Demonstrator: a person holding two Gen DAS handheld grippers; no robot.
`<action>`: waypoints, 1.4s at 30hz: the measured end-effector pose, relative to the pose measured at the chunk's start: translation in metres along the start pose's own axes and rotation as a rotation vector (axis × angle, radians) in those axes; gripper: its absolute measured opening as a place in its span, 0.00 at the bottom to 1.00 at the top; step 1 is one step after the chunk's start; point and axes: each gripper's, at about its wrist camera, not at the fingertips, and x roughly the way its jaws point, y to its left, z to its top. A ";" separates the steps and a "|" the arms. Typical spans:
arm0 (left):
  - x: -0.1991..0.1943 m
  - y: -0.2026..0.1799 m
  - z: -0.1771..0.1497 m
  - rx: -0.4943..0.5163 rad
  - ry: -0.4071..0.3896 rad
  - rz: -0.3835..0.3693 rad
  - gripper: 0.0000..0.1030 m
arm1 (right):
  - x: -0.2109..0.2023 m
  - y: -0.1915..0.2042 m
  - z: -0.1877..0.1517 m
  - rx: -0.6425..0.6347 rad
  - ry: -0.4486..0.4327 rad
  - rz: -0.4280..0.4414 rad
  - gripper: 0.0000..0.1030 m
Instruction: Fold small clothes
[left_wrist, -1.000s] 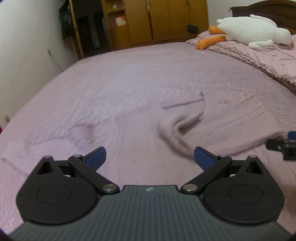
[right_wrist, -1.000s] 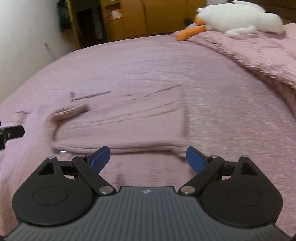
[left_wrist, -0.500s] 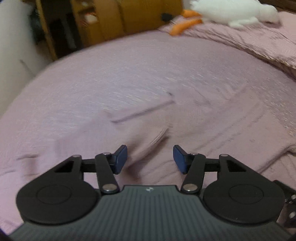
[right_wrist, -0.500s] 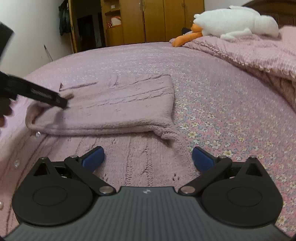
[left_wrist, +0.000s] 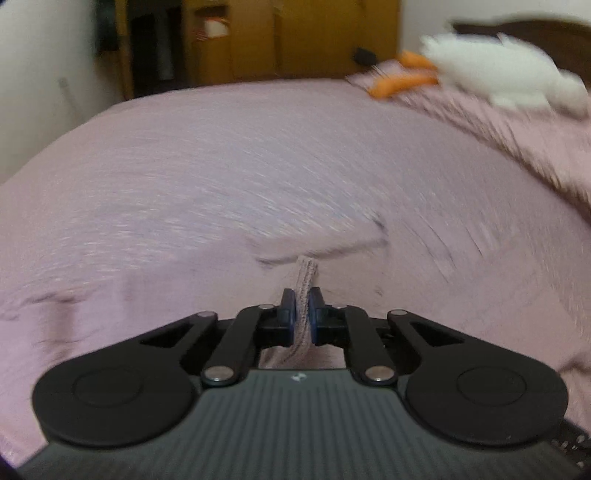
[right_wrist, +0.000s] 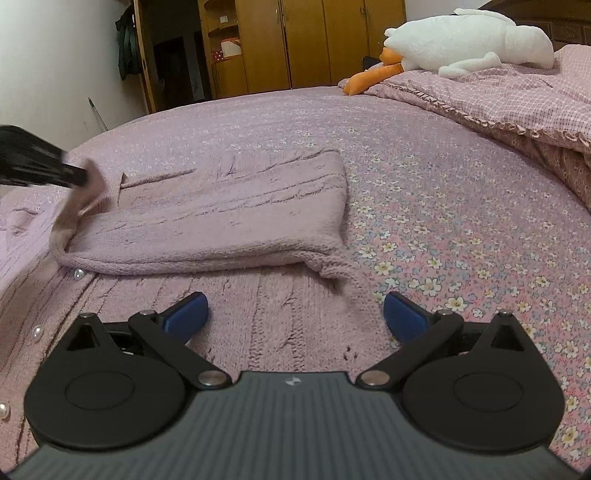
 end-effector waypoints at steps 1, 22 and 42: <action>-0.008 0.010 0.000 -0.033 -0.015 0.008 0.09 | 0.000 0.000 0.000 0.000 0.000 0.000 1.00; -0.086 0.127 -0.084 -0.372 0.084 0.024 0.46 | -0.015 0.004 0.010 0.079 0.017 0.026 1.00; -0.078 0.110 -0.071 -0.296 0.032 0.048 0.42 | -0.004 -0.029 0.039 0.636 0.115 0.141 0.49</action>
